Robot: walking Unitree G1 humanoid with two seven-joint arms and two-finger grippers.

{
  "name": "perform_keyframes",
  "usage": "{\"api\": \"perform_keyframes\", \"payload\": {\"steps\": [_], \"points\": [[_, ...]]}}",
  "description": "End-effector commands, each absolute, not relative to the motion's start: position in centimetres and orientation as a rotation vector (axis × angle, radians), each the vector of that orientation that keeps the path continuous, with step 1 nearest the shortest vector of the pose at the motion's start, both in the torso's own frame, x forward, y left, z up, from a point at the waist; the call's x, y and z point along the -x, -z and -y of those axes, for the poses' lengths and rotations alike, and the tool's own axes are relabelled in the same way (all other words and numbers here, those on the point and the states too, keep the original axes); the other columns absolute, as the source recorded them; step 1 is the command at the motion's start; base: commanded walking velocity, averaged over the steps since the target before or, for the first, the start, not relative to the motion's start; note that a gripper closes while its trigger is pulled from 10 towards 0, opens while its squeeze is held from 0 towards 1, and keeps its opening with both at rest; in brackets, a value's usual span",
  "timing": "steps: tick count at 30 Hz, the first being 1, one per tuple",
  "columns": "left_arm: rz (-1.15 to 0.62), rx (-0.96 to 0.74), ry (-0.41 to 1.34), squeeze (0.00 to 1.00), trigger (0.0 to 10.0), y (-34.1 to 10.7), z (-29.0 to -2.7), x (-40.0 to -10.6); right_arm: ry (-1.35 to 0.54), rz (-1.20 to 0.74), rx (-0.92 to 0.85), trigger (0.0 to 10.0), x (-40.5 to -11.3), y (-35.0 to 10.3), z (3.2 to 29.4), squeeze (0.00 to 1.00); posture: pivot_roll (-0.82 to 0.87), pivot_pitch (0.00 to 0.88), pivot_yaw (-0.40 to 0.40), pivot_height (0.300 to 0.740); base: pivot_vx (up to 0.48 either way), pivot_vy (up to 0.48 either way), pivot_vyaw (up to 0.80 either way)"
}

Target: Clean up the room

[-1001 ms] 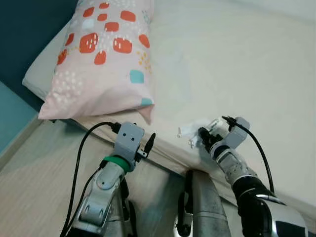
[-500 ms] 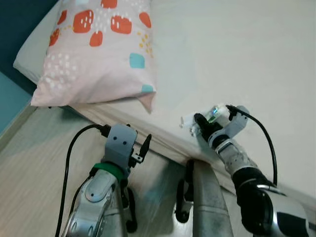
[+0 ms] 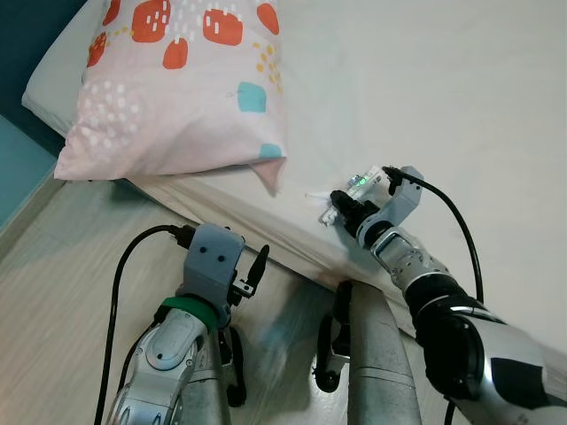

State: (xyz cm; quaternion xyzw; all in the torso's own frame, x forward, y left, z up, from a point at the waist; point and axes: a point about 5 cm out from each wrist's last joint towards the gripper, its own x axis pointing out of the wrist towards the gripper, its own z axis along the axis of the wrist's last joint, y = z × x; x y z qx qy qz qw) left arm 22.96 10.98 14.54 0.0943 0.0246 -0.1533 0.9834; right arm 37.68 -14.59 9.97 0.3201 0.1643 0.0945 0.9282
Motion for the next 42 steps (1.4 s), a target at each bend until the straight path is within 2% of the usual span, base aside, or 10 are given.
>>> {"api": "perform_keyframes", "payload": {"steps": [1, 9, 22, 29, 30, 33, 36, 38, 41, 42], "points": [[-0.082, -0.193, 0.307, 0.0, 10.0, -14.0, -11.1, -22.5, -0.165, -0.473, -0.644, 0.0, -36.3, -7.3, 14.1, 0.0, 0.21, 0.395, 0.053, 0.6, 0.0, 0.0, 0.0], [-0.091, -0.191, 0.312, 0.0, 10.0, -14.1, -10.8, -22.6, -0.041, -0.506, -0.621, 0.0, -36.1, -6.9, 15.7, 0.0, 0.2, 0.389, 0.058, 0.6, 0.0, 0.0, 0.0], [-0.095, -0.191, 0.304, 0.0, 10.0, -14.0, -10.8, -23.1, -0.101, -0.433, -0.635, 0.0, -37.0, -8.4, 15.5, 0.0, 0.19, 0.379, 0.054, 0.6, 0.0, 0.0, 0.0], [-0.086, -0.196, 0.296, 0.0, 10.0, -14.0, -10.9, -23.7, -0.252, -0.238, -0.632, 0.0, -38.2, -11.3, 15.1, 0.0, 0.17, 0.344, 0.046, 0.6, 0.0, 0.0, 0.0], [-0.075, -0.198, 0.293, 0.0, 10.0, -14.1, -10.8, -24.1, -0.337, -0.114, -0.655, 0.0, -38.6, -13.1, 15.1, 0.0, 0.16, 0.326, 0.042, 0.6, 0.0, 0.0, 0.0], [-0.067, -0.199, 0.293, 0.0, 10.0, -14.1, -10.7, -24.4, -0.374, -0.042, -0.676, 0.0, -38.6, -13.9, 15.3, 0.0, 0.15, 0.305, 0.039, 0.6, 0.0, 0.0, 0.0], [-0.051, -0.198, 0.3, 0.0, 10.0, -14.1, -10.5, -25.2, -0.435, 0.113, -0.731, 0.0, -37.8, -15.4, 16.1, 0.0, 0.12, 0.264, 0.038, 0.6, 0.0, 0.0, 0.0], [-0.049, -0.198, 0.301, 0.0, 10.0, -14.1, -10.5, -25.4, -0.445, 0.135, -0.731, 0.0, -37.5, -15.6, 16.2, 0.0, 0.12, 0.264, 0.038, 0.6, 0.0, 0.0, 0.0], [-0.027, -0.196, 0.325, 0.0, 10.0, -14.2, -10.0, -26.2, -0.452, 0.271, -0.602, 0.5, -34.4, -17.3, 16.5, 0.0, 0.06, 0.2, 0.045, 0.6, 0.0, 0.0, 0.0], [-0.019, -0.197, 0.33, 0.0, 10.0, -14.2, -9.9, -26.6, -0.431, 0.3, -0.526, 10.0, -33.6, -17.5, 16.6, 0.0, 0.04, 0.175, 0.049, 0.6, 0.0, 0.0, 0.0]]}}
